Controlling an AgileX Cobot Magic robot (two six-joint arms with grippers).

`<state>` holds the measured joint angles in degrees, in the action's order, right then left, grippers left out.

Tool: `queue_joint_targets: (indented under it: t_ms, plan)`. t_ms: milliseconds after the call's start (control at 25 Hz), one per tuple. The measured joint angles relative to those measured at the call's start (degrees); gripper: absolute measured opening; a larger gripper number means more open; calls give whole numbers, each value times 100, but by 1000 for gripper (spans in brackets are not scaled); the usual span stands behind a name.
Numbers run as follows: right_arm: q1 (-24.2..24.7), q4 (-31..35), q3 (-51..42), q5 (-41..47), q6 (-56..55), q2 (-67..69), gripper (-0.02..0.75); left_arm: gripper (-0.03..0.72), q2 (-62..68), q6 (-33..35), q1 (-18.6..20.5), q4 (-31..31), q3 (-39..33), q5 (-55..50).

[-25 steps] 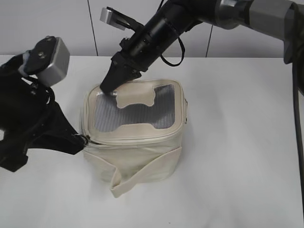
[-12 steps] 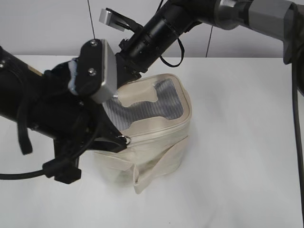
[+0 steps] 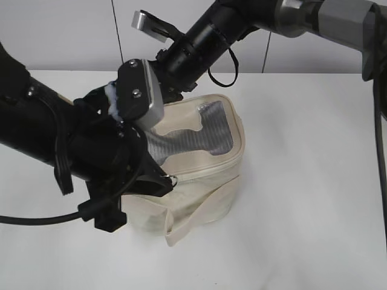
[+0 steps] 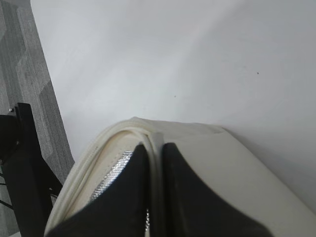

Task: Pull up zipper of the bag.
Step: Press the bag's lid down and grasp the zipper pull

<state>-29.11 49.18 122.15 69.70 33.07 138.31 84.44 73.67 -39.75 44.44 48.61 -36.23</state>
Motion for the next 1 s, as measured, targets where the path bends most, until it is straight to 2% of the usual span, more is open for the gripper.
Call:
queue_joint_targets:
  t_ms: [400,680,800,920,1000]
  plan:
    - [24,6,0,-1,-114,0,66,-8,283,73,-141,559,0,613]
    - [36,-39,0,-1,-74,0,66,-8,386,1211,-509,1663,-5,1376]
    - [51,-50,0,-1,-54,0,66,-8,476,1430,-570,1974,-12,1538]
    - [55,-50,0,-1,-54,0,66,-8,488,1280,-570,1930,-16,1571]
    - [57,-50,0,-1,-91,0,66,-8,474,706,-522,1509,-10,1465]
